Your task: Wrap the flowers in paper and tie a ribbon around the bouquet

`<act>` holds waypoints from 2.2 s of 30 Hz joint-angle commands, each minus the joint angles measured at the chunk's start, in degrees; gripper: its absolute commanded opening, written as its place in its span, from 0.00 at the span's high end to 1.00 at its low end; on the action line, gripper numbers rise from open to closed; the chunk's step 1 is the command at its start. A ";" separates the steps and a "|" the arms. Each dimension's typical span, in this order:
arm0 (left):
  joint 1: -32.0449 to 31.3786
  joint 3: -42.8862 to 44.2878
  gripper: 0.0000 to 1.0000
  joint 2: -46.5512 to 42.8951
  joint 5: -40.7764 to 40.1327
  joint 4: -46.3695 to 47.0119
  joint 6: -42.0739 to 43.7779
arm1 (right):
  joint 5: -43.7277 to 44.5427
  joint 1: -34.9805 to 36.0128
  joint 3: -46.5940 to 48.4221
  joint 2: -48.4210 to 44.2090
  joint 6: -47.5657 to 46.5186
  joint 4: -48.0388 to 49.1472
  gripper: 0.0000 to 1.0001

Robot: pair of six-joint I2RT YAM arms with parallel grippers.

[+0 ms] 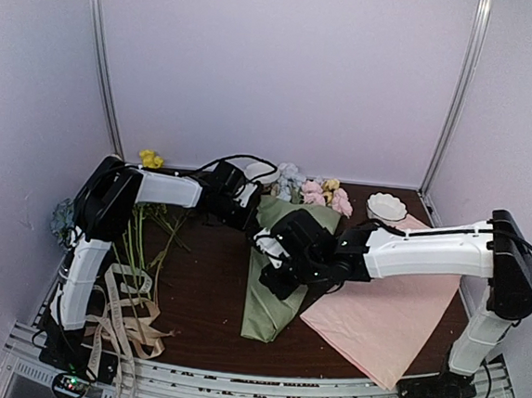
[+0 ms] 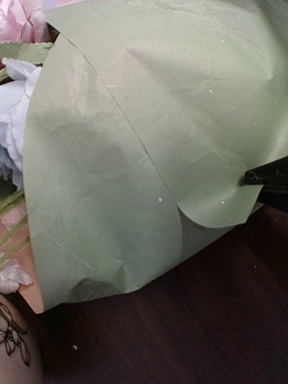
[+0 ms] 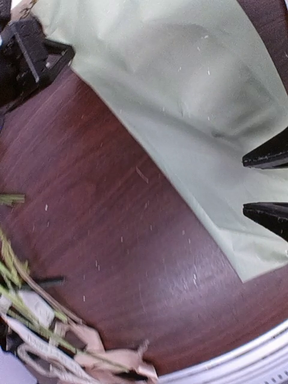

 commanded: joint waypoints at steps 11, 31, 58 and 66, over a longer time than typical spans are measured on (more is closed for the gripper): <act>0.88 -0.13 1.00 0.56 -0.18 2.02 -1.35 | 2.88 3.54 7.37 15.60 0.79 -5.39 0.89; 0.99 2.16 1.00 -3.70 1.89 1.17 -1.90 | 12.34 11.03 3.76 10.21 -7.96 -12.19 0.87; 0.72 6.92 1.00 2.41 -0.66 -4.24 -4.05 | 19.23 19.36 -6.06 6.93 -6.78 -12.05 0.93; 0.69 5.89 1.00 3.53 -0.35 -3.86 -5.65 | 10.87 17.24 -8.64 -10.15 -5.83 -5.30 0.91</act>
